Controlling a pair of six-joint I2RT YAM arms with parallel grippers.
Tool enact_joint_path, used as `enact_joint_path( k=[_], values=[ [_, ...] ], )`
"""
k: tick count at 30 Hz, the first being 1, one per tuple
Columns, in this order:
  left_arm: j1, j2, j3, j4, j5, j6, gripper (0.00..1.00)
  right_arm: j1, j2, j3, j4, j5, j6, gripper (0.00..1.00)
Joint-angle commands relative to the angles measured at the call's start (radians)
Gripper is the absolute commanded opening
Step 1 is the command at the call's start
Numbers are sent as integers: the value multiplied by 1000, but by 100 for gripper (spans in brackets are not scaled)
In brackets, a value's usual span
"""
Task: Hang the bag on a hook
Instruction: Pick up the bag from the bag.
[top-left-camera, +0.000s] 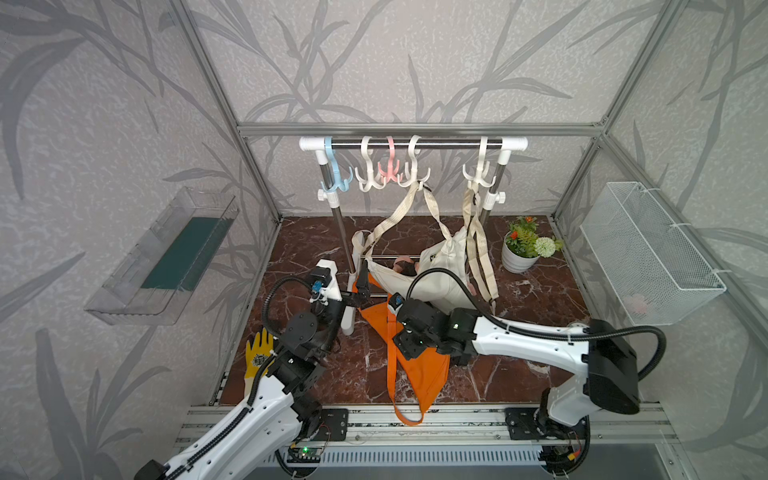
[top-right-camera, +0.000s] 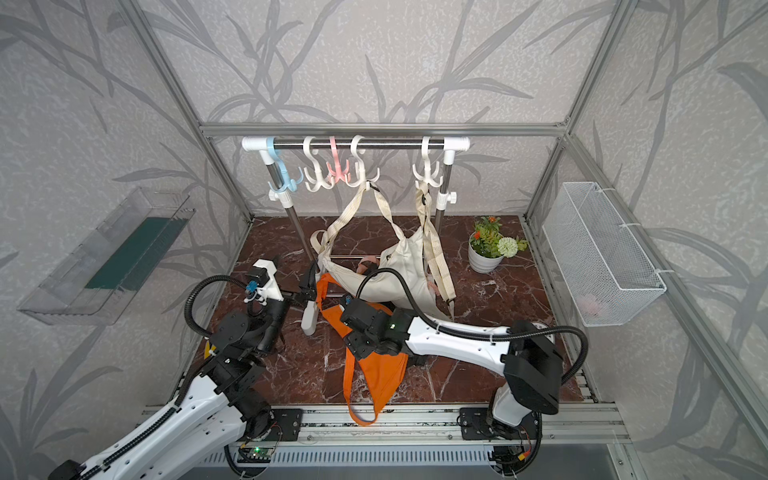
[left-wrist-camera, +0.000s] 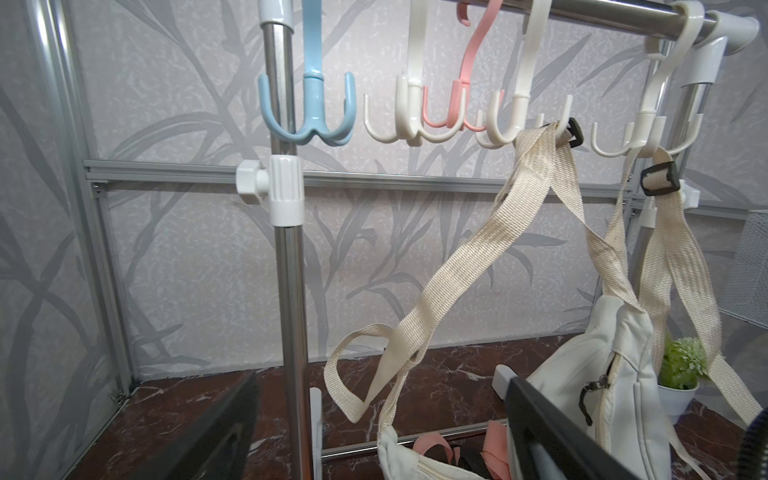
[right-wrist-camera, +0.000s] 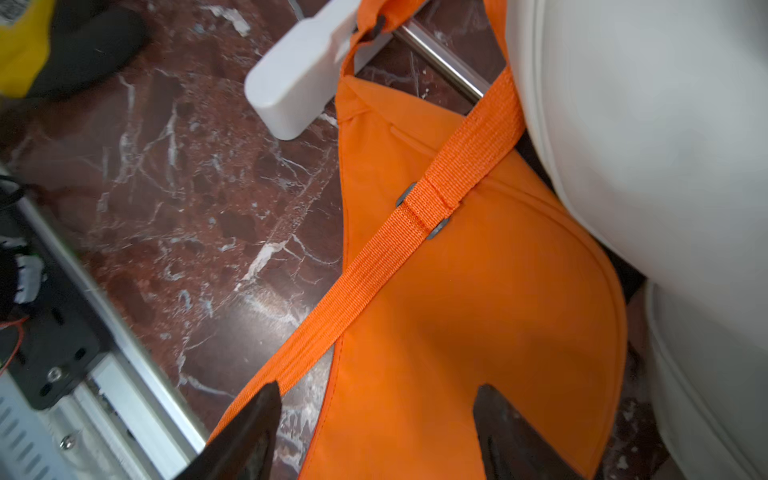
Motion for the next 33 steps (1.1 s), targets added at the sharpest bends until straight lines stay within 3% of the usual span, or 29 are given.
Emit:
enact_joint_path(
  k=[1,11,12,16,18,19,27,33],
  values=[
    [7,-54,-16,-15,-110,-8,94,-4,90,69,-75,0,99,75],
    [14,-184,-58,-96,-164,-30,94,-13,340,241,-133,19,146,71],
    [14,-217,-60,-103,-165,-29,94,-14,356,246,-126,14,149,65],
    [15,-245,-59,-128,-170,-22,94,-25,375,230,-76,-9,155,21],
    [16,-251,-57,-136,-171,-18,94,-32,357,205,-42,-14,151,5],
    [17,-250,-57,-137,-166,-14,94,-35,336,190,-20,-15,142,2],
    [24,-195,-26,-198,-66,28,94,-53,122,167,0,19,-93,0],
    [30,-129,-4,-200,-4,41,94,-77,45,170,-14,-7,-149,0]
  ],
)
